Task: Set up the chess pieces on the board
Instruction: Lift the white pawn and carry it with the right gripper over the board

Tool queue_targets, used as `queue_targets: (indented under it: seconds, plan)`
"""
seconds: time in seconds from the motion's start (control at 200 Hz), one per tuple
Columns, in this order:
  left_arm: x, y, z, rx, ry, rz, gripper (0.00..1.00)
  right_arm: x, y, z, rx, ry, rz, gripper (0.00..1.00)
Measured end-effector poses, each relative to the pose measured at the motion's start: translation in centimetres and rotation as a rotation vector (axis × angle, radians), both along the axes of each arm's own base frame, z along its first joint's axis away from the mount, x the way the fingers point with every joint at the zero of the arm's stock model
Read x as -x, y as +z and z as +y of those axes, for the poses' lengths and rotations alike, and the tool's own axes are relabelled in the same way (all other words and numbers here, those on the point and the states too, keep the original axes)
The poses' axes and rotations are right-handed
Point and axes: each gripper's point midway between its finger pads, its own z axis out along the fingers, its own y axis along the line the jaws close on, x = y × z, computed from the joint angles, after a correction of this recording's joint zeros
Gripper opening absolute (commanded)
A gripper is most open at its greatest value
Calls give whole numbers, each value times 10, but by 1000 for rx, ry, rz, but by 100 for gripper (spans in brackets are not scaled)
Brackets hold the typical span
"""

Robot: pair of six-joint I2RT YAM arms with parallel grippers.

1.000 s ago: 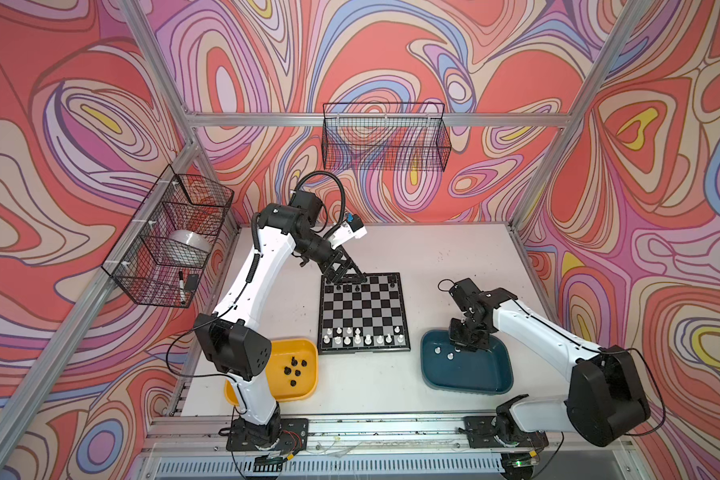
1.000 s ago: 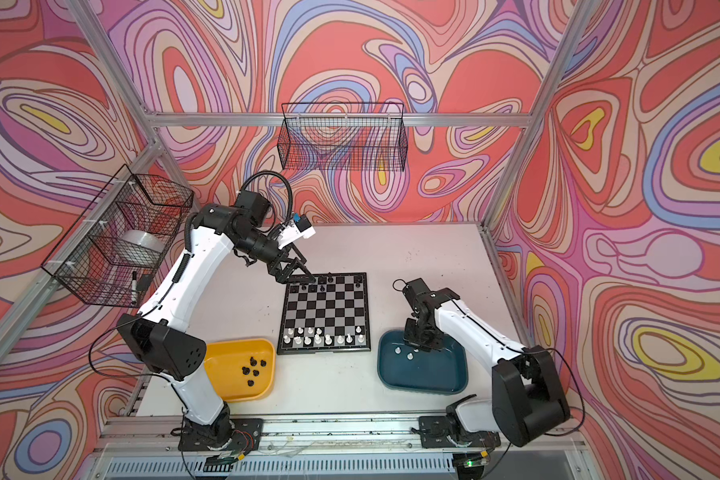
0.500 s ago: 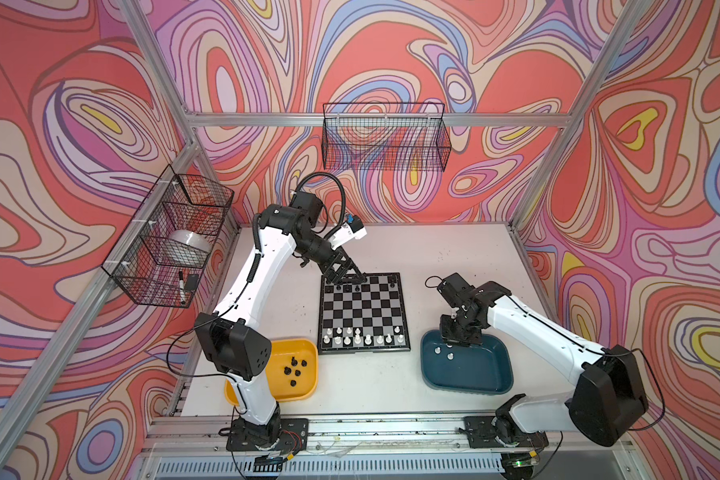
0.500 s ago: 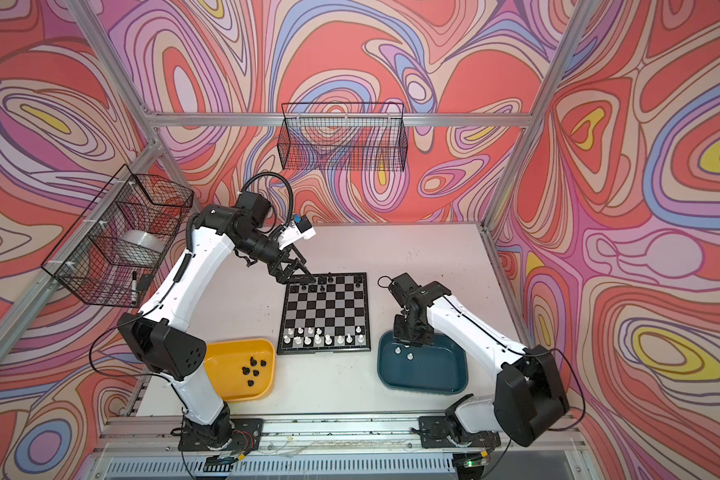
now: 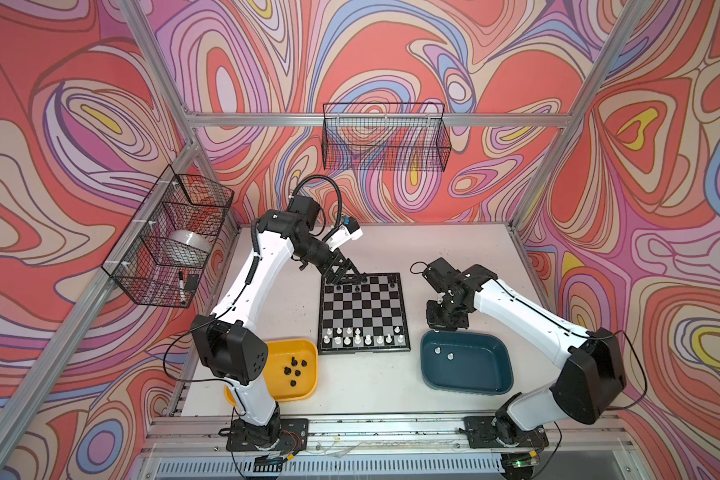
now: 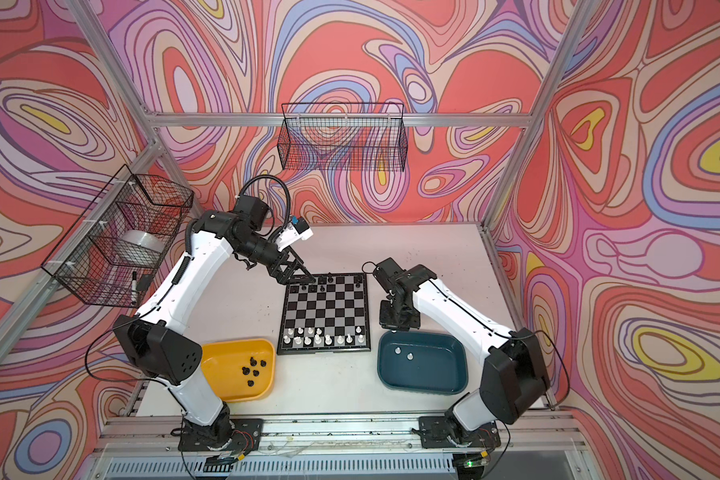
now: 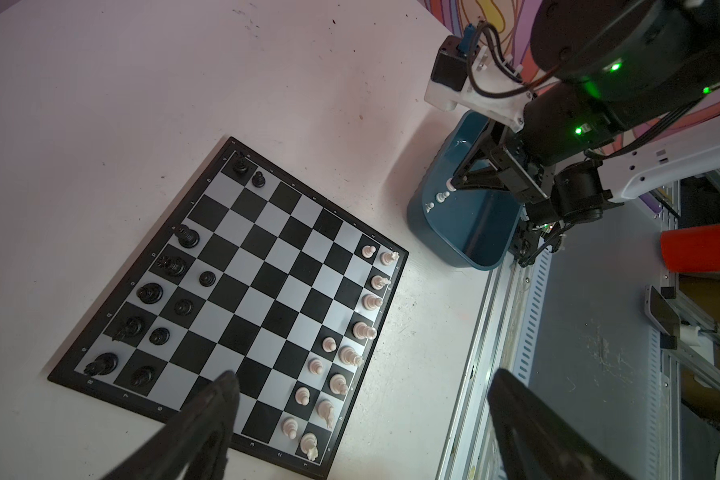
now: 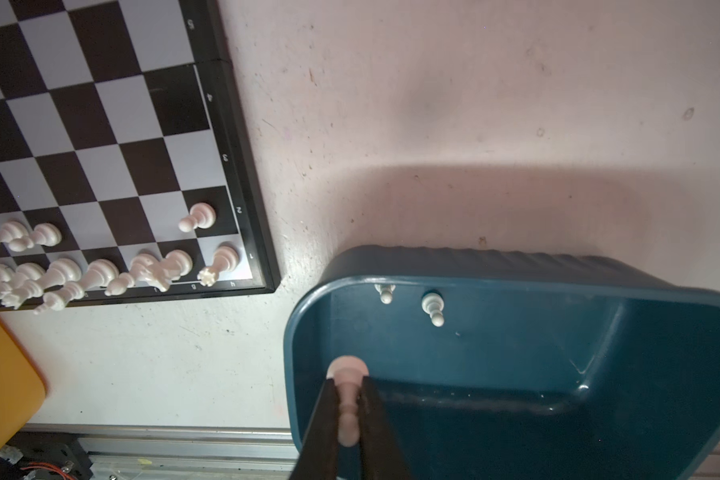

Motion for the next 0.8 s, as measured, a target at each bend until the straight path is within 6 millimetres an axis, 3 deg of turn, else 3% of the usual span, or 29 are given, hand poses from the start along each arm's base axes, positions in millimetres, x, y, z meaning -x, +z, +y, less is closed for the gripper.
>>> queue_targets:
  seconds: [0.22,0.476,0.801]
  plan:
    - [-15,17,33,44,106,-34,94,-17,-9,31,2,70,9,9]
    - [-5,21,33,53,100,-45,94,-32,-16,66,-19,145,9,9]
    - [-7,16,44,18,96,-70,93,-41,-29,91,-28,203,26,9]
